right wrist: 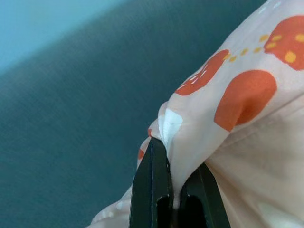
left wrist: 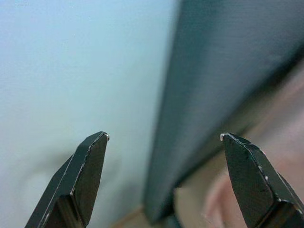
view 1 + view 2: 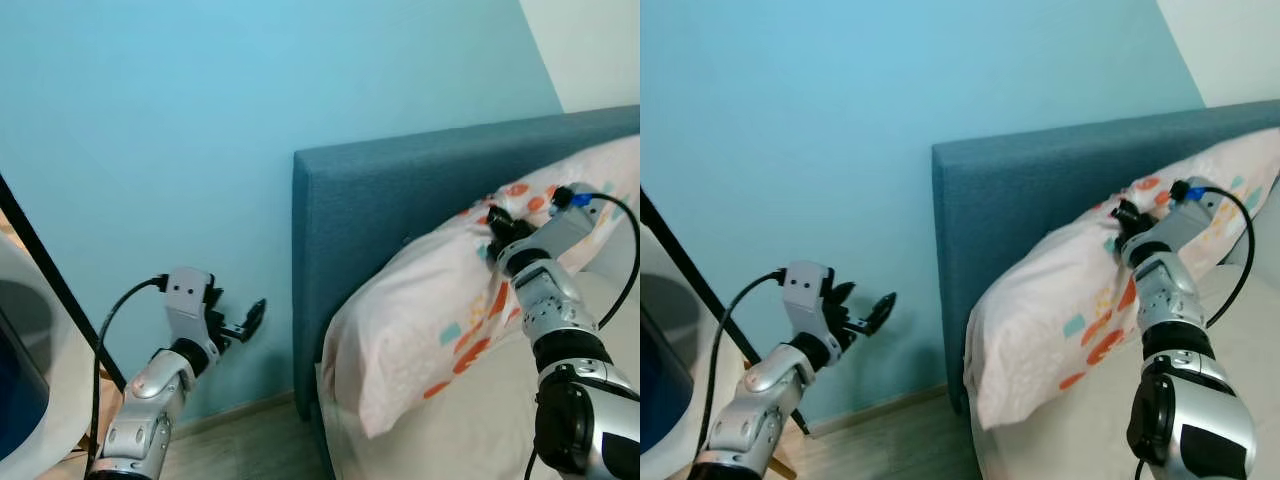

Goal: Clean up the room

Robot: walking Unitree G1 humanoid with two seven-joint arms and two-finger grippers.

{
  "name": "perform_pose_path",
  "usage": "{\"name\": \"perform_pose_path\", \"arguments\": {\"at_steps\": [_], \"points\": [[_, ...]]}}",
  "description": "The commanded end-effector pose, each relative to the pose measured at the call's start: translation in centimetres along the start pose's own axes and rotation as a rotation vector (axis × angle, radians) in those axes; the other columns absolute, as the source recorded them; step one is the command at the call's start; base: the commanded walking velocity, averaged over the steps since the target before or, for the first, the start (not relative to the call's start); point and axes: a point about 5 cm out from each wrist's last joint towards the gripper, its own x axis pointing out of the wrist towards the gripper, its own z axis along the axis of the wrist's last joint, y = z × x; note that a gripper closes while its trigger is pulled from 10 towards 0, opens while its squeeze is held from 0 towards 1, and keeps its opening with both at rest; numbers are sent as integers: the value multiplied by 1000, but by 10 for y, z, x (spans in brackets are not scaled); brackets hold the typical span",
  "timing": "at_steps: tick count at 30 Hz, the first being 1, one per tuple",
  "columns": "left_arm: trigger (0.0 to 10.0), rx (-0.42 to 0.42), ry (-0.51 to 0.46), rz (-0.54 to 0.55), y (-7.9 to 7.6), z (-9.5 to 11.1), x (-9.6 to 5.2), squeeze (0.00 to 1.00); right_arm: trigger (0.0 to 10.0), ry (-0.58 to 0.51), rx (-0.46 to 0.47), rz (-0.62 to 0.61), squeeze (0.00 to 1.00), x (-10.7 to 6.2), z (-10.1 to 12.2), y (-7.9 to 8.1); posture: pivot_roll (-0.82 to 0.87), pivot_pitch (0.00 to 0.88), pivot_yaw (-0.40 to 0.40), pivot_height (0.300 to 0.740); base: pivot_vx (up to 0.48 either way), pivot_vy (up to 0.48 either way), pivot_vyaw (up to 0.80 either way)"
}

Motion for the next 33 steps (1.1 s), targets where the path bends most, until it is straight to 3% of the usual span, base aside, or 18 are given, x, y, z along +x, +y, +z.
{"name": "perform_pose_path", "arguments": {"at_steps": [1, 9, 33], "points": [[10000, 30, 0, 35, 6, 1, 0, 0, 10000, -66, -2, -3, 0, 1, 16, -1, -12, 0, -56, 701, 0, 0, 0], [10000, 42, -3, 57, 9, 1, 2, 0, 10000, -85, 11, -42, 0, -1, 19, -11, -11, 0, -55, 666, 0, 0, 0], [10000, 73, 14, 66, 6, -6, -4, 0, 10000, -117, 48, -64, 0, 5, 31, -6, -1, 26, -60, 601, 0, 0, 0]]}}
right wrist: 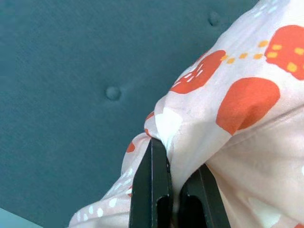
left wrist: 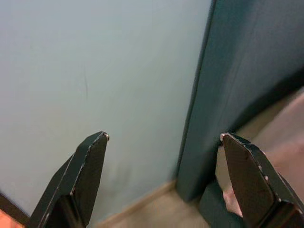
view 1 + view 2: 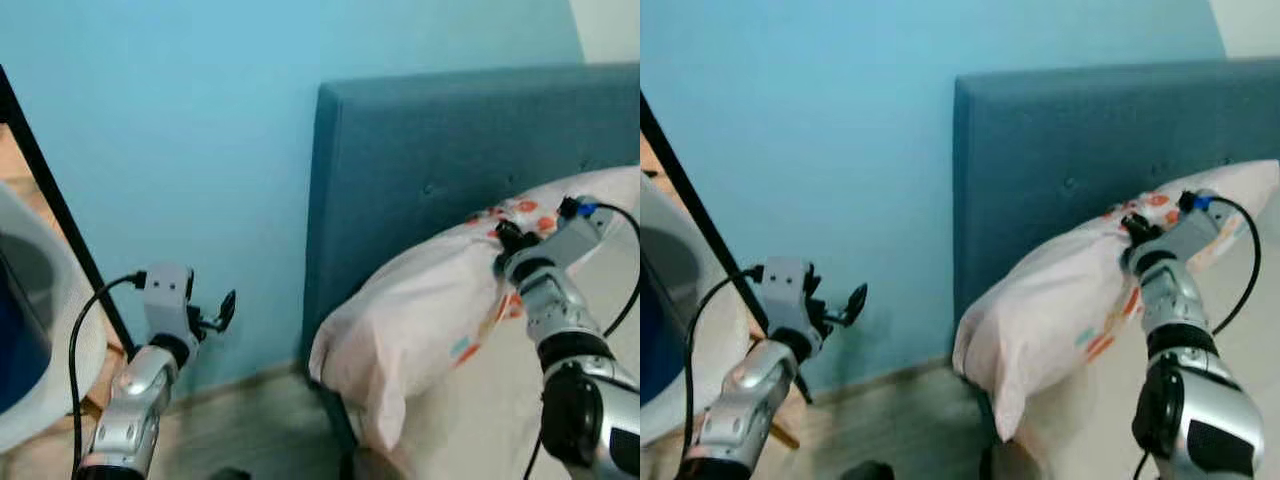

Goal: Clean up the room

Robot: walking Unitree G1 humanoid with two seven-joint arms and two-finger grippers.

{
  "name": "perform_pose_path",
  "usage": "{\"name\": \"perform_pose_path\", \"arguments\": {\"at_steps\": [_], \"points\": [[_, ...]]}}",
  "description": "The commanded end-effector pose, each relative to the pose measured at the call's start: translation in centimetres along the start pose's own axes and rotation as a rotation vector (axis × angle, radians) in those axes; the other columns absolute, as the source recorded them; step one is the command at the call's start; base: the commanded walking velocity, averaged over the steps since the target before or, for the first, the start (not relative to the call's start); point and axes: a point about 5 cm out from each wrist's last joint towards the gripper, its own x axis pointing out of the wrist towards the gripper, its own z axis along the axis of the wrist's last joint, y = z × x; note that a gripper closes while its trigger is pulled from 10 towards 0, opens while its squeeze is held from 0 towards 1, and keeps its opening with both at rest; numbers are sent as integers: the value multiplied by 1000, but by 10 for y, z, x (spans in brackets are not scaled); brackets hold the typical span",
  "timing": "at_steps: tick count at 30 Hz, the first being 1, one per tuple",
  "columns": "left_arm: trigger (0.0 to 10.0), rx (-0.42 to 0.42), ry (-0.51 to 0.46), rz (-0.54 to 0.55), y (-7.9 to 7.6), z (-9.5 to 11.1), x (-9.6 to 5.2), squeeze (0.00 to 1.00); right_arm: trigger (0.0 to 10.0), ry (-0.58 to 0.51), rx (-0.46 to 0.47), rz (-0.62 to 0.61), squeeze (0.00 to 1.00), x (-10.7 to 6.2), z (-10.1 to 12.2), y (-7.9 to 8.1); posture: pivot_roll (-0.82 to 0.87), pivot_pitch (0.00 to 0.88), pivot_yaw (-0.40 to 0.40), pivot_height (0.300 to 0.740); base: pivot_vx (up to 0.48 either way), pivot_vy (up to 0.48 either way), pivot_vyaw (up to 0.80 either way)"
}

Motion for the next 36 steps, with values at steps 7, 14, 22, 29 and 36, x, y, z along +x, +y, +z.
{"name": "perform_pose_path", "arguments": {"at_steps": [7, 14, 22, 29, 36], "points": [[10000, -8, 15, 0, -6, -4, -4, 0, 10000, -27, 58, -151, 0, -4, 3, -20, -9, 60, -51, 571, 0, 0, 0], [10000, -6, 31, -6, -6, -6, -14, 0, 10000, 45, 13, -259, 0, -15, -12, -42, -11, 104, -40, 567, 0, 0, 0], [10000, -12, 54, -10, -8, -9, -25, 0, 10000, 157, -2, -381, 0, -29, -31, -64, -13, 167, -33, 567, 0, 0, 0], [10000, -21, 66, -19, -13, -6, -38, 0, 10000, 269, 25, -338, 0, -27, -50, -50, 4, 242, -50, 567, 0, 0, 0], [10000, -6, 44, -24, -13, 9, -42, 0, 10000, 119, 124, -69, 0, 13, -2, 28, 42, 275, -67, 567, 0, 0, 0]]}}
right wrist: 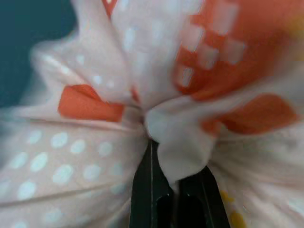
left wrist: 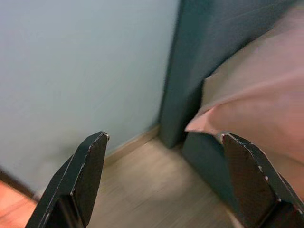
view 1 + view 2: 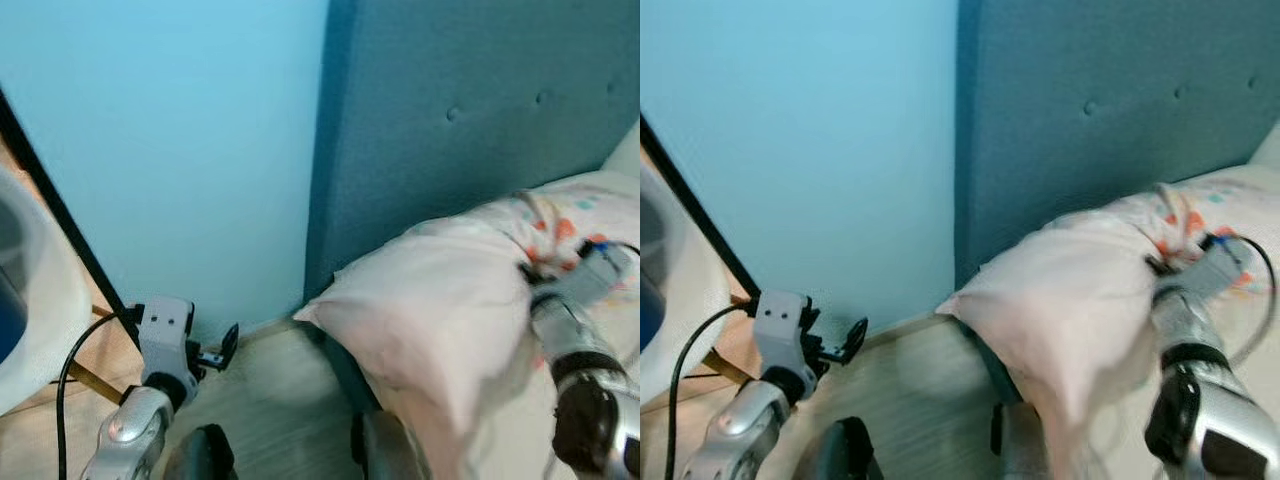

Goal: Clean up the room

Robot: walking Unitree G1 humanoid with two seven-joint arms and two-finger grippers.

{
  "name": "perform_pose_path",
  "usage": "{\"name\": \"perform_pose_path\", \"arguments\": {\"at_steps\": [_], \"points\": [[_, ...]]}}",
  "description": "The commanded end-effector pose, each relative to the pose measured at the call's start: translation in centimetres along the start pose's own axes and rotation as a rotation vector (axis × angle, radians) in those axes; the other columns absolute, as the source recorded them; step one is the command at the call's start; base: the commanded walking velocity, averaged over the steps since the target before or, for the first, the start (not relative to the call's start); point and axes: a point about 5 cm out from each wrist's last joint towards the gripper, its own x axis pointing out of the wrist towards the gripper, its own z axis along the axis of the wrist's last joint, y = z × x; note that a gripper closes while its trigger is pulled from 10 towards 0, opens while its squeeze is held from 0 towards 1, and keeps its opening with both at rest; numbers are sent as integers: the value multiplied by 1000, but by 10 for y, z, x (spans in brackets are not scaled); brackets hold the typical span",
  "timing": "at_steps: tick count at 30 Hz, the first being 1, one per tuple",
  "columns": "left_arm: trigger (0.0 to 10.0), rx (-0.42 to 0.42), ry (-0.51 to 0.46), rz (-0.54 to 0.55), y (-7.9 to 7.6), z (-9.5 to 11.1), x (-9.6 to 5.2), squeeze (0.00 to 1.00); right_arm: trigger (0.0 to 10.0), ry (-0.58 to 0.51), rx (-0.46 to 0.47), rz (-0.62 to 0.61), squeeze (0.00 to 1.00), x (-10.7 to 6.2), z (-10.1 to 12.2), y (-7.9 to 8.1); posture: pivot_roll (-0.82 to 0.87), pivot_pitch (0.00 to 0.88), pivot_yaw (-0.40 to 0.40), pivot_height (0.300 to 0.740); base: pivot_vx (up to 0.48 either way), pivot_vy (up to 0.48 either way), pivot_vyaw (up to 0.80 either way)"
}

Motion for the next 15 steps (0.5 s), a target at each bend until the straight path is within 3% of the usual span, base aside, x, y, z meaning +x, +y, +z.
{"name": "perform_pose_path", "arguments": {"at_steps": [1, 4, 6, 7, 8, 9, 11, 12, 13, 14, 15], "points": [[10000, 3, 16, 11, 4, 1, -4, 0, 10000, -21, 23, 112, 0, 3, 9, 28, 43, 276, -68, 567, 0, 0, 0], [10000, 7, 10, 15, 6, 4, -4, 0, 10000, -55, 31, 158, 0, 4, 23, 41, 46, 279, -70, 567, 0, 0, 0], [10000, 20, 5, 15, 7, 8, -4, 0, 10000, -180, 73, 252, 0, 2, 68, 73, 46, 282, -67, 567, 0, 0, 0], [10000, 20, 5, 15, 7, 8, -4, 0, 10000, -180, 73, 252, 0, 2, 68, 73, 46, 282, -67, 567, 0, 0, 0], [10000, 24, 4, 12, 7, 8, -3, 0, 10000, -265, 70, 293, 0, -2, 95, 86, 48, 282, -61, 567, 0, 0, 0], [10000, 24, 4, 12, 7, 8, -3, 0, 10000, -265, 70, 293, 0, -2, 95, 86, 48, 282, -61, 567, 0, 0, 0], [10000, 29, 9, 0, 6, 10, -2, 0, 10000, -422, 85, 362, 0, -15, 141, 103, 56, 280, -50, 567, 0, 0, 0], [10000, 29, 9, 0, 6, 10, -2, 0, 10000, -422, 85, 362, 0, -15, 141, 103, 56, 280, -50, 567, 0, 0, 0], [10000, 41, 13, -12, 4, 11, -2, 0, 10000, -487, 118, 382, 0, -21, 159, 104, 57, 278, -47, 567, 0, 0, 0], [10000, 41, 13, -12, 4, 11, -2, 0, 10000, -487, 118, 382, 0, -21, 159, 104, 57, 278, -47, 567, 0, 0, 0], [10000, 49, 15, -20, 4, 12, -1, 0, 10000, -536, 160, 399, 0, -27, 173, 102, 56, 273, -43, 567, 0, 0, 0]]}}
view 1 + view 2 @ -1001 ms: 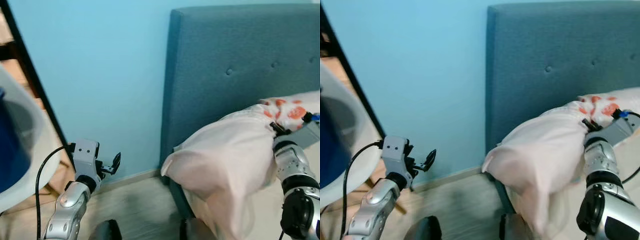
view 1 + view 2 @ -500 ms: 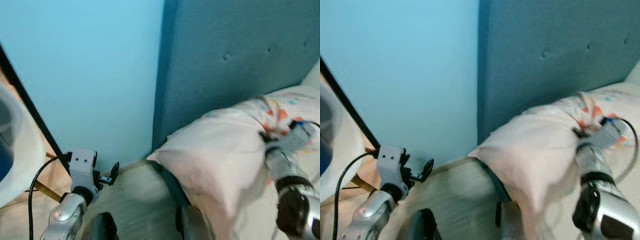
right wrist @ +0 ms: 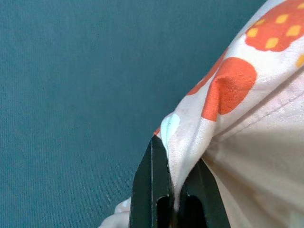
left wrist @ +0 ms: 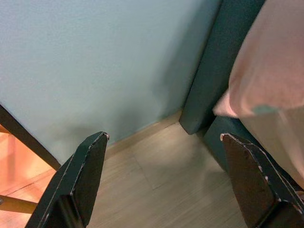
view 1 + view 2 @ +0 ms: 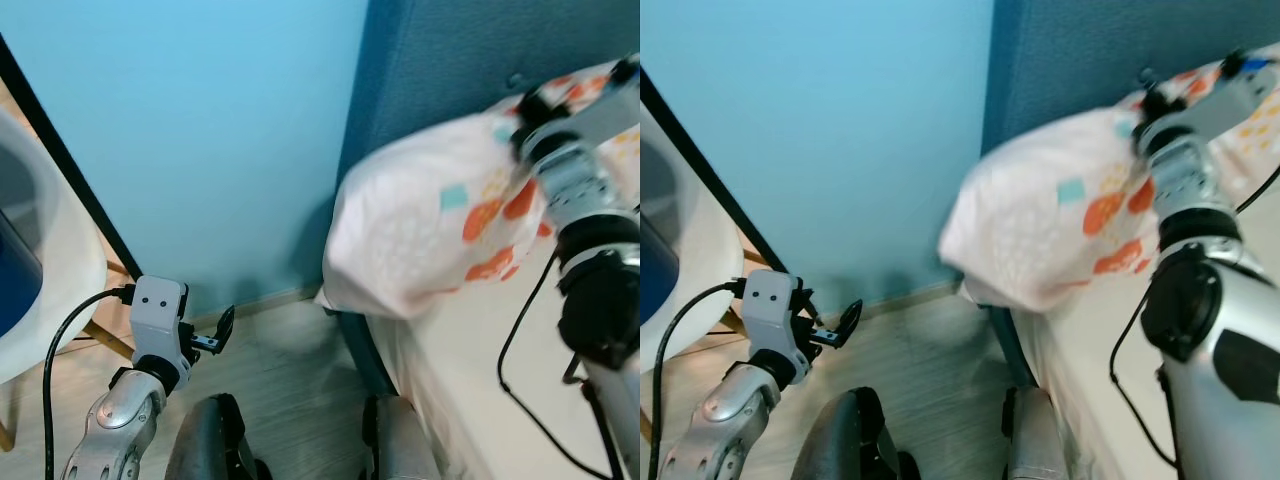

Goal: Clean up the room

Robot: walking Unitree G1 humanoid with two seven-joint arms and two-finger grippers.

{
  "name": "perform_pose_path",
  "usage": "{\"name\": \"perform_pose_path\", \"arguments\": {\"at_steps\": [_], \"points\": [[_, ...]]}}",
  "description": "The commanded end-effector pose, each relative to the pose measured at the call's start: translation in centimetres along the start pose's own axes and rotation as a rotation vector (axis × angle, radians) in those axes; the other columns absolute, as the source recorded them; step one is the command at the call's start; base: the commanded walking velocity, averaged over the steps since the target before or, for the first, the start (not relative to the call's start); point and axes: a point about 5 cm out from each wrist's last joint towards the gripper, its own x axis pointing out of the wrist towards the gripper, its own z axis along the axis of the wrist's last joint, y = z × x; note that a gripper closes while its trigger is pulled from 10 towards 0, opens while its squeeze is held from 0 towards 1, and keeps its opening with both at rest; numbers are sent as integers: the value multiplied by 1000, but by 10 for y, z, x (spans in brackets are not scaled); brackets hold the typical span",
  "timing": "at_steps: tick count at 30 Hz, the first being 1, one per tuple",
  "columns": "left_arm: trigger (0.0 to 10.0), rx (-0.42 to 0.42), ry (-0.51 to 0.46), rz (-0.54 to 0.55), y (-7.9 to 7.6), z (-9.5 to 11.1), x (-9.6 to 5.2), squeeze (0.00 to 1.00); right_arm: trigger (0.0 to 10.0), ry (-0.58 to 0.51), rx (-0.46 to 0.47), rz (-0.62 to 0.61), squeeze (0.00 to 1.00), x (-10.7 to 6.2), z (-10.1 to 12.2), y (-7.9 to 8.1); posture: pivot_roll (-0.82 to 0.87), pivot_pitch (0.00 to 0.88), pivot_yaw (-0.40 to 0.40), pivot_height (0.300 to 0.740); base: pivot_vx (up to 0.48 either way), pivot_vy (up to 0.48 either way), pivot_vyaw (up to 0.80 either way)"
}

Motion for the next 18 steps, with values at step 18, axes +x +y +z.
{"name": "perform_pose_path", "arguments": {"at_steps": [18], "points": [[10000, 39, 17, -48, -1, 5, 4, 0, 10000, -325, -75, -43, 0, -30, 79, -68, 64, 242, 1, 567, 0, 0, 0]]}}
